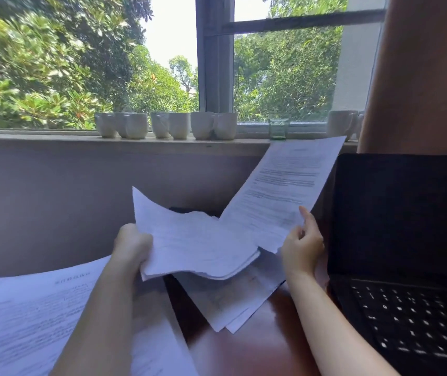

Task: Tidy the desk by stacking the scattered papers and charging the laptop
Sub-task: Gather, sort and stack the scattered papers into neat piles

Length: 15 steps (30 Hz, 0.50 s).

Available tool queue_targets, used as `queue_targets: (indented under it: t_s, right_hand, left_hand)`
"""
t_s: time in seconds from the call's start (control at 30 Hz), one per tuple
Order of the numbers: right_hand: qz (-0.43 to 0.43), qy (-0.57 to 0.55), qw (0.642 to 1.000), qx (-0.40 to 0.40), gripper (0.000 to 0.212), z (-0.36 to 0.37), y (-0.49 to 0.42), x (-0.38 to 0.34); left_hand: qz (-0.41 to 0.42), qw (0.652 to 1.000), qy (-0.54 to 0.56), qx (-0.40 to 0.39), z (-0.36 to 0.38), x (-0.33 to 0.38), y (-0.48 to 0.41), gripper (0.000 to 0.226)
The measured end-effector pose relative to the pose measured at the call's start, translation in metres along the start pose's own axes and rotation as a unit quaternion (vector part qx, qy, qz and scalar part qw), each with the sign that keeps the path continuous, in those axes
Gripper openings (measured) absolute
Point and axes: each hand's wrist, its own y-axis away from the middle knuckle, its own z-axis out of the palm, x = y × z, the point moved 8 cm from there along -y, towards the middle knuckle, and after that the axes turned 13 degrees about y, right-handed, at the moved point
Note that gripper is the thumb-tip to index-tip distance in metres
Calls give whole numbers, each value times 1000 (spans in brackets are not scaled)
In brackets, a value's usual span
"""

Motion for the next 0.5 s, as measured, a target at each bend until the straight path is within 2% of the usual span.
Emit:
queue_targets:
  t_s: [0.1,0.2,0.27,0.37,0.4,0.5]
  right_hand:
    - [34,-35,999,13,48,-1,-5,11]
    - [85,-76,993,-10,51,1,-8,23]
    - [105,-109,988,-43,51,6,-7,26]
    - [130,-128,974,-132,45,26,-4,25]
    - [132,-119,969,-172,45,33,-1,23]
    - [124,-46,948,-288,46,53,13,22]
  left_hand:
    - [4,999,-44,9,-4,3,-2,30]
    - [-20,995,-95,-31,3,-4,2,16]
    - [-40,992,-103,-56,8,-9,2,13]
    - [-56,993,-62,-82,13,-13,1,25]
    - [-60,993,-53,-88,13,-13,3,31]
    - [-82,991,-19,-100,18,-21,5,29]
